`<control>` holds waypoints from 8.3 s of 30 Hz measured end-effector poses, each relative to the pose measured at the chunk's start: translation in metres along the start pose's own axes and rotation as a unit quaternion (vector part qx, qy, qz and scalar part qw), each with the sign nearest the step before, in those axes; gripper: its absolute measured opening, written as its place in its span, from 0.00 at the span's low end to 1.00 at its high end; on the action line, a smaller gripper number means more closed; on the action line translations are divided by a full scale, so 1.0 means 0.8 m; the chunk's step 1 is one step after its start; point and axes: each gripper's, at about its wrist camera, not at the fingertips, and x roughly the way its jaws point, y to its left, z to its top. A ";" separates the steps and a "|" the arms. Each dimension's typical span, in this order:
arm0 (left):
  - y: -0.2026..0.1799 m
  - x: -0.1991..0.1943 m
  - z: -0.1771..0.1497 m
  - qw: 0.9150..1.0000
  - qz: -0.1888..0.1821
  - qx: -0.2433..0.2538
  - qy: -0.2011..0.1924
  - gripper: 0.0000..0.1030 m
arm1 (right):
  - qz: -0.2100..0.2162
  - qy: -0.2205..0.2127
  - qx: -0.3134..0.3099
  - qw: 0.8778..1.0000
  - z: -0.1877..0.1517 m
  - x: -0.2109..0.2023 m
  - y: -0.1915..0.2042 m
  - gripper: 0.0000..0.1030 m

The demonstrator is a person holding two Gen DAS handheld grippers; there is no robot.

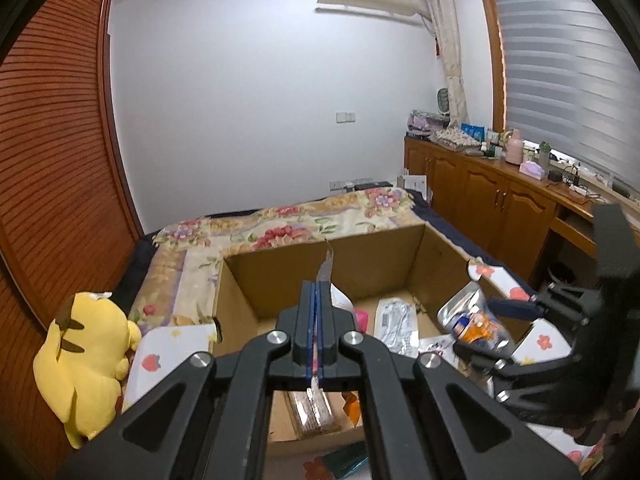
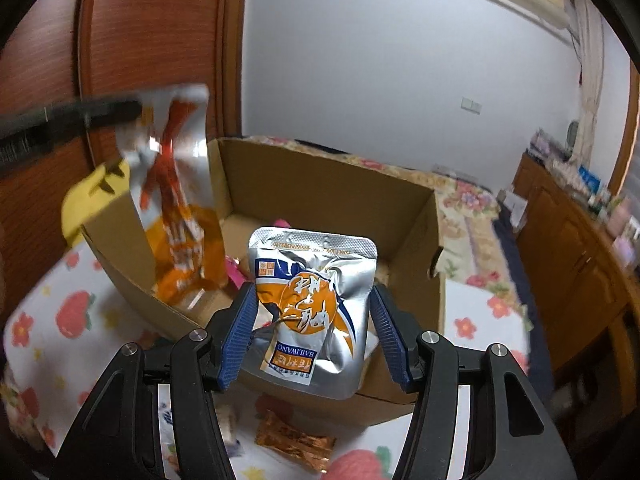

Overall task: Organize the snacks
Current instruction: 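Carry both packs over the cardboard box and open both tools to drop them in, then move both tools back to the table toward the white duck pouch and white bar pack, then grasp the white bar pack with the right tool while the left tool grasps the white duck pouch, then carry both packs over the box and open both tools to release them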

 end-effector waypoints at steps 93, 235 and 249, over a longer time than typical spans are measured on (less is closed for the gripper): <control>-0.032 -0.045 -0.216 0.991 -0.075 -0.024 0.104 1.00 | 0.111 0.102 -0.001 0.989 -0.116 0.044 0.062 0.42; -0.084 -0.053 -0.144 0.990 -0.118 0.016 0.080 0.64 | 0.036 -0.016 0.047 0.998 -0.156 -0.091 -0.008 0.25; -0.037 -0.025 -0.056 0.995 -0.094 0.010 0.039 0.64 | 0.033 -0.074 0.010 0.997 -0.059 -0.114 0.003 0.25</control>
